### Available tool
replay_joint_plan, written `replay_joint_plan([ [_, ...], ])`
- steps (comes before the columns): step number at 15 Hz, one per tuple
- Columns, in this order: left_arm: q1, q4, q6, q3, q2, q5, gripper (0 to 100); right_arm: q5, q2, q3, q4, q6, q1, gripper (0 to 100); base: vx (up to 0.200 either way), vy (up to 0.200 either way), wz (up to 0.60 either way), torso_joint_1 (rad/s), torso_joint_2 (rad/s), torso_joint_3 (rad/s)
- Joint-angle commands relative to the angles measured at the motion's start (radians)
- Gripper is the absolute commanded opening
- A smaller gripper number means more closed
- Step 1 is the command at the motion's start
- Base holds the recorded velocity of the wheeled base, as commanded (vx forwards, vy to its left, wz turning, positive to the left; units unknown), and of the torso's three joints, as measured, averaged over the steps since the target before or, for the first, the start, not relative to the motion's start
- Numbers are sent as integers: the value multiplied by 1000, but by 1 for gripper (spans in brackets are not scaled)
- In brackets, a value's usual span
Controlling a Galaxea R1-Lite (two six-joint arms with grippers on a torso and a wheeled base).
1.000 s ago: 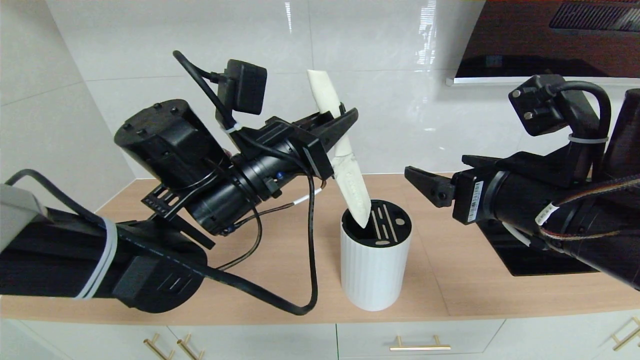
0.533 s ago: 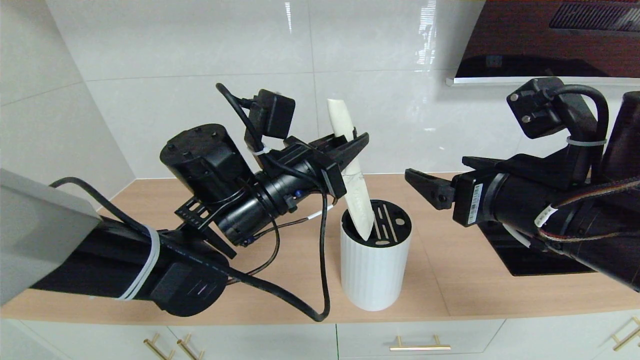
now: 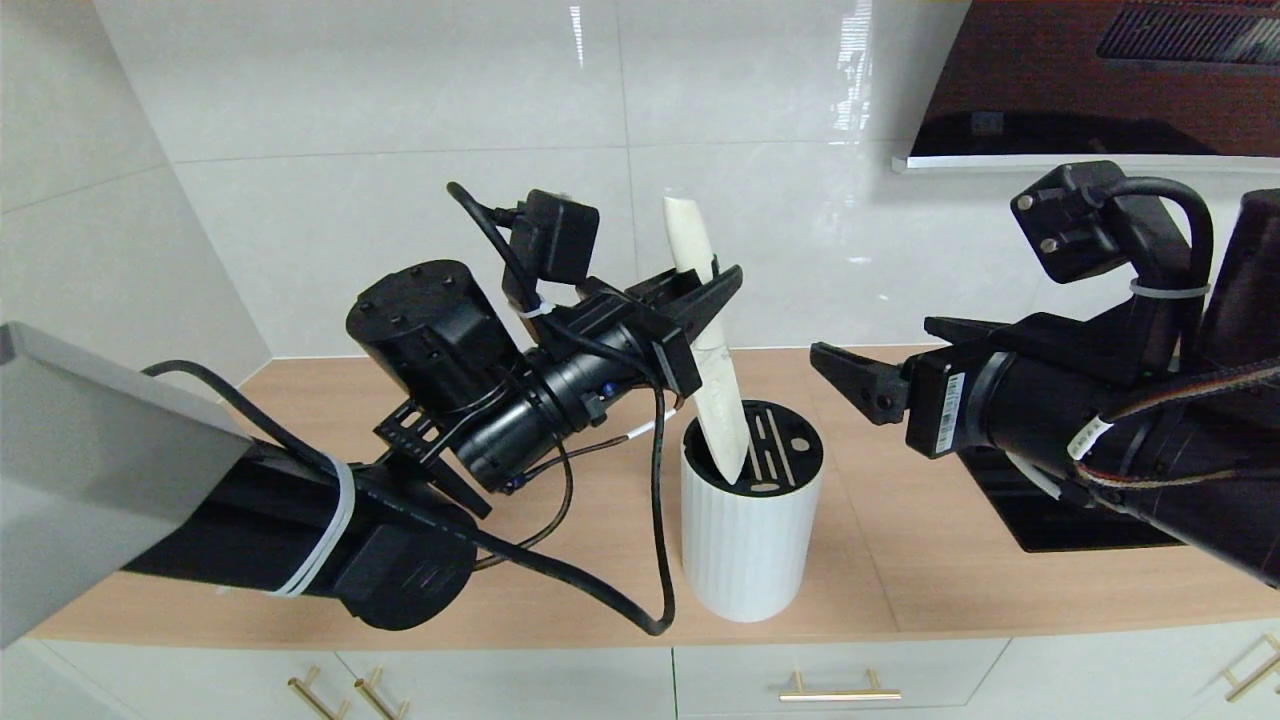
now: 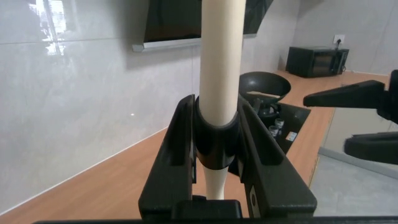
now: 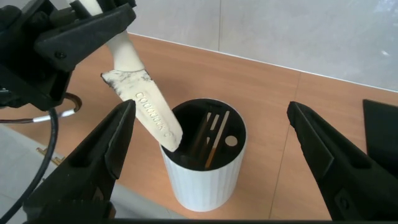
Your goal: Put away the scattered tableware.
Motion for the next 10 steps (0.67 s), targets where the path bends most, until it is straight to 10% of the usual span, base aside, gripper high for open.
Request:
replay_joint_plan([
  [1, 0, -18, 0, -12, -5, 10, 0, 0, 1, 0, -1, 0, 0, 100, 0, 0, 0, 0, 0, 0],
  [10, 6, -26, -3, -18, 4, 18, 0, 0, 0, 3, -1, 0, 0, 100, 0, 0, 0, 0, 0, 0],
])
